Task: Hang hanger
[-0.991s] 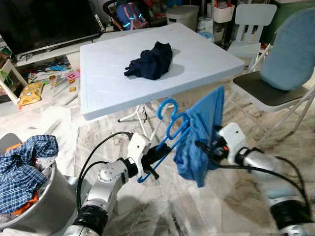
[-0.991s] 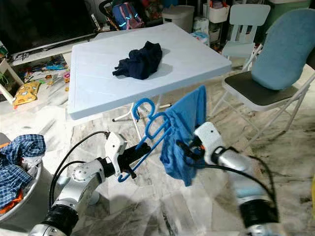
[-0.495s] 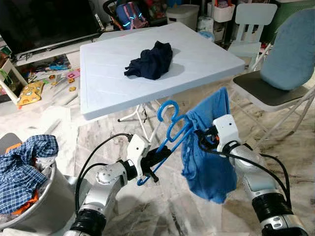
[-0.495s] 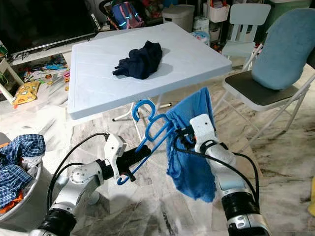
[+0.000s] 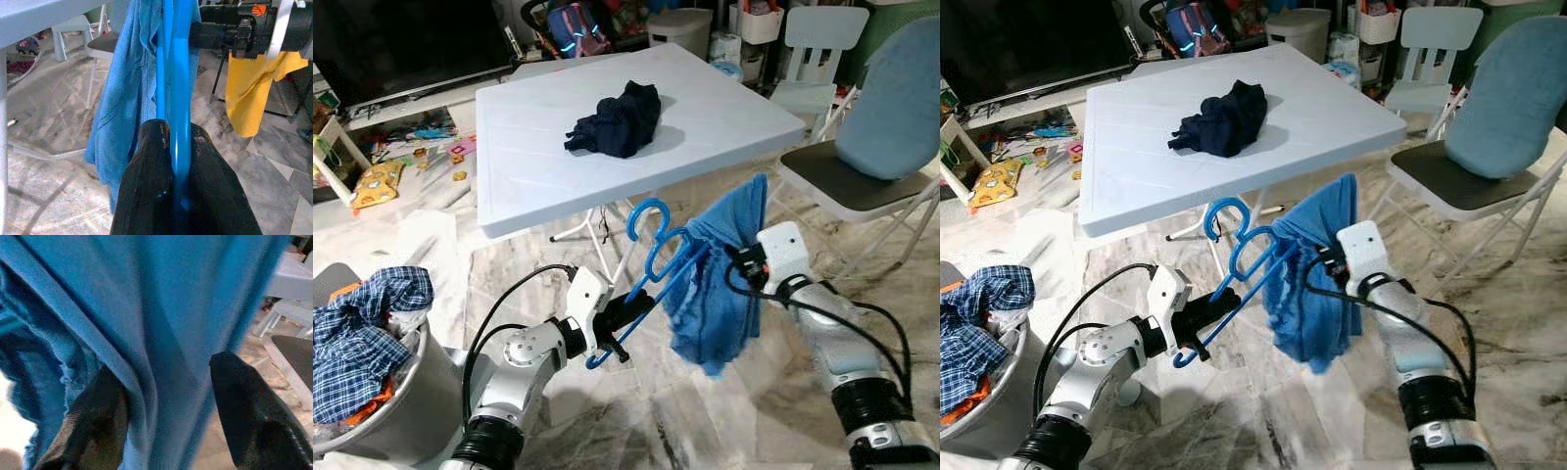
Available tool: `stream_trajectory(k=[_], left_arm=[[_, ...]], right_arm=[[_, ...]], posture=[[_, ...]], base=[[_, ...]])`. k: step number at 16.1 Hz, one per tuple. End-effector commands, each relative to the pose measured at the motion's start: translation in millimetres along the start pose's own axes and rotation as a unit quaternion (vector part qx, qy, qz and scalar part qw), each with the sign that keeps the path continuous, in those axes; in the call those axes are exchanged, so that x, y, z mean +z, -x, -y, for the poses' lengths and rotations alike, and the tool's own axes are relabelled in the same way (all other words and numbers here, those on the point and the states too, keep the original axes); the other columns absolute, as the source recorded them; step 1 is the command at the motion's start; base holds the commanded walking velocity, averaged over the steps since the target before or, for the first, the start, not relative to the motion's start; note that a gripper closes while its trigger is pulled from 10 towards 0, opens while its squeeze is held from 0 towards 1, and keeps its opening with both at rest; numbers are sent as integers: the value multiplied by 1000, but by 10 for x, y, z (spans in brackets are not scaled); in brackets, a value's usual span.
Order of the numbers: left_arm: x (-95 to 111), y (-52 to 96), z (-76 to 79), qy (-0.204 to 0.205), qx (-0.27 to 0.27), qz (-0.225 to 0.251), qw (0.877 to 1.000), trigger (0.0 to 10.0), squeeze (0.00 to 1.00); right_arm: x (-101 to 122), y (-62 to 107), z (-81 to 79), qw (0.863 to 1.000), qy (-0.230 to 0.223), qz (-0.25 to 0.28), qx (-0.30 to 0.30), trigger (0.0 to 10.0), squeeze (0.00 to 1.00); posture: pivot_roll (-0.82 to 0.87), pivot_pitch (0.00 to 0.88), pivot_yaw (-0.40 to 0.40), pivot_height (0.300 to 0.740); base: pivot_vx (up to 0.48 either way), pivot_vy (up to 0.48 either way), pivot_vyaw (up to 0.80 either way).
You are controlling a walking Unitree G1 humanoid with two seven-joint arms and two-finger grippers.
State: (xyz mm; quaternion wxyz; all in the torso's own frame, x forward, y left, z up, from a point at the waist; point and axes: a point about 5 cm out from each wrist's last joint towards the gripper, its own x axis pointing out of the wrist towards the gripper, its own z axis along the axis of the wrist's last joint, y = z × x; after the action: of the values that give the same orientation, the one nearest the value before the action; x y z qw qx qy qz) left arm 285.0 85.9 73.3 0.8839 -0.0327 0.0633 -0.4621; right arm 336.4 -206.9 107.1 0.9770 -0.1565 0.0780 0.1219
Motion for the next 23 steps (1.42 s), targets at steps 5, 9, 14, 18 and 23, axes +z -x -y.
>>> stream_trajectory(k=[5, 9, 14, 18, 23], left_arm=[[90, 26, -71, -17, 9, 13, 1000, 0, 0], [48, 39, -46, -19, 7, 6, 1000, 0, 0], [-151, 99, -107, -57, 33, -67, 996, 0, 0], [-293, 239, -3, -83, 0, -98, 992, 0, 0], [-302, 488, 129, -53, -80, -103, 990, 0, 0]], right_arm=[[92, -53, 68, 1000, -11, 15, -17, 0, 0], [160, -63, 168, 997, -39, 33, -59, 0, 0], [573, -42, 386, 980, -83, 129, -127, 0, 0], [816, -7, 666, 951, -99, 161, -244, 0, 0], [679, -88, 590, 954, -91, 122, -258, 0, 0]], posture=[[-237, 0, 124, 740], [-239, 0, 127, 740], [-242, 0, 130, 740], [-254, 0, 133, 740], [-233, 0, 117, 740]], base=[[0, 0, 0], [0, 0, 0], [0, 0, 0], [0, 0, 0], [0, 0, 0]])
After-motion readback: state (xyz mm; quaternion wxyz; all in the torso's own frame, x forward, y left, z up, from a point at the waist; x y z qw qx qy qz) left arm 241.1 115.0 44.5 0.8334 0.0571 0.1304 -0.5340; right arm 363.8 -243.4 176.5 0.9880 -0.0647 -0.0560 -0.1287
